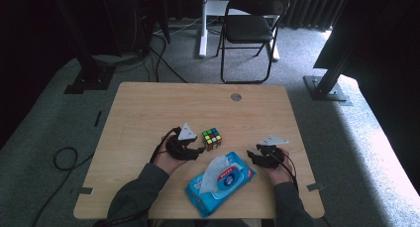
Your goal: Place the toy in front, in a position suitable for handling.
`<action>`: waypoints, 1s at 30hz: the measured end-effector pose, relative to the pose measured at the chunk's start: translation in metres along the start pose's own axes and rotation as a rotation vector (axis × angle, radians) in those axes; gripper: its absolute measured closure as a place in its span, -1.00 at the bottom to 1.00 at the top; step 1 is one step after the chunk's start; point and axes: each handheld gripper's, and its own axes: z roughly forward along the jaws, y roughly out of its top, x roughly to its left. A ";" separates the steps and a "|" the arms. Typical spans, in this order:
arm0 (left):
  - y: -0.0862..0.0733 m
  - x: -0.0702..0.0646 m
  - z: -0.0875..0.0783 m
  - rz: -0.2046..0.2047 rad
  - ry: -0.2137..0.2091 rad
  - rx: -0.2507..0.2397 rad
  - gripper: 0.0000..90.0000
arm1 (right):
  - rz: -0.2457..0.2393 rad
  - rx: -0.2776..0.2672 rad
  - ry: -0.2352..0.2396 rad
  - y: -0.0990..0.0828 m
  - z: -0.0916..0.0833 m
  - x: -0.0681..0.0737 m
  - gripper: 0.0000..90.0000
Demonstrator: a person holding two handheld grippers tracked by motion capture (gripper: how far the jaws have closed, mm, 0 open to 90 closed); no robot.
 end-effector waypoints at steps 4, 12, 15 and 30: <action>-0.011 -0.013 -0.017 0.003 -0.020 0.003 0.07 | 0.015 -0.022 0.051 0.001 -0.013 0.004 0.16; -0.030 -0.028 -0.035 0.010 -0.034 0.024 0.05 | 0.015 -0.041 0.110 -0.002 -0.029 0.013 0.25; -0.044 -0.030 -0.049 -0.015 -0.034 0.034 0.02 | -0.003 -0.033 0.138 -0.003 -0.035 0.018 0.29; -0.075 -0.054 -0.056 -0.020 -0.088 0.091 -0.04 | -0.018 0.008 0.175 -0.007 -0.039 0.019 0.35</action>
